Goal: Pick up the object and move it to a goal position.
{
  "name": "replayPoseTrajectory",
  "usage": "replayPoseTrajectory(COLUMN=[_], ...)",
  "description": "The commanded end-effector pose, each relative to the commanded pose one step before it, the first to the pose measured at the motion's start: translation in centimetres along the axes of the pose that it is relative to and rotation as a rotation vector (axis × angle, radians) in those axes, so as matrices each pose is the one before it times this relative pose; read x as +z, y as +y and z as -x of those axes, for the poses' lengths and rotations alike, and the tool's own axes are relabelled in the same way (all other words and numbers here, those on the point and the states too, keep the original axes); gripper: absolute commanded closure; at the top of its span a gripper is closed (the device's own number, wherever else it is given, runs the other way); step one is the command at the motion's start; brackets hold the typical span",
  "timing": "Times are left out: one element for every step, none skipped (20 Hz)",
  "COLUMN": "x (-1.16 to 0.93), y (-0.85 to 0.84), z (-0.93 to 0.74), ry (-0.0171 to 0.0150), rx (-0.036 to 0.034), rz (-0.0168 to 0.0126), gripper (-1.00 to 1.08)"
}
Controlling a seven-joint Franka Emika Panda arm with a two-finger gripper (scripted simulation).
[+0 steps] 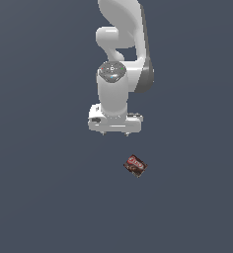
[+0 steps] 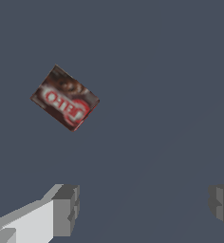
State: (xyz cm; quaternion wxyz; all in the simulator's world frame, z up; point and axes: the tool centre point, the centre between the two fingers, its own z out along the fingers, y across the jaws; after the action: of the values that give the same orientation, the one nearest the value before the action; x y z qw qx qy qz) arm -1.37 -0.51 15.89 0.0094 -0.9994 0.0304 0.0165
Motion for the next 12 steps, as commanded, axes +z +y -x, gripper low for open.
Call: replayPoseTrajectory(x=[0.0,0.003,0.009,0.014,0.019,0.022,0.016,0.007,-0.001,-0.009,-0.017,-0.019], y=[0.001,-0.006,0.01,0.014,0.019,0.029,0.037,0.04,0.039,0.041,0.041,0.021], z=[0.0,-0.008,-0.024,-0.039,-0.054,-0.067,-0.061,-0.043,-0.025,-0.007,0.01,0.022], ry=[0.0,-0.00003,-0.00011,-0.0002,-0.0003,-0.00043,-0.00048,-0.00044,-0.00039,-0.00033,-0.00024,-0.00012], rx=[0.0,-0.00111,-0.00286,-0.00477,-0.00669,-0.00856,-0.00817,-0.0062,-0.00428,-0.00229,-0.00029,0.00135], rz=[0.0,0.00046,0.00117,0.00198,0.00284,0.00379,0.00387,0.00324,0.00262,0.00193,0.00114,0.00027], gripper=[-0.92,-0.92,-0.92,-0.92,-0.92,-0.92,-0.92,-0.92,-0.92,-0.92,-0.92,-0.92])
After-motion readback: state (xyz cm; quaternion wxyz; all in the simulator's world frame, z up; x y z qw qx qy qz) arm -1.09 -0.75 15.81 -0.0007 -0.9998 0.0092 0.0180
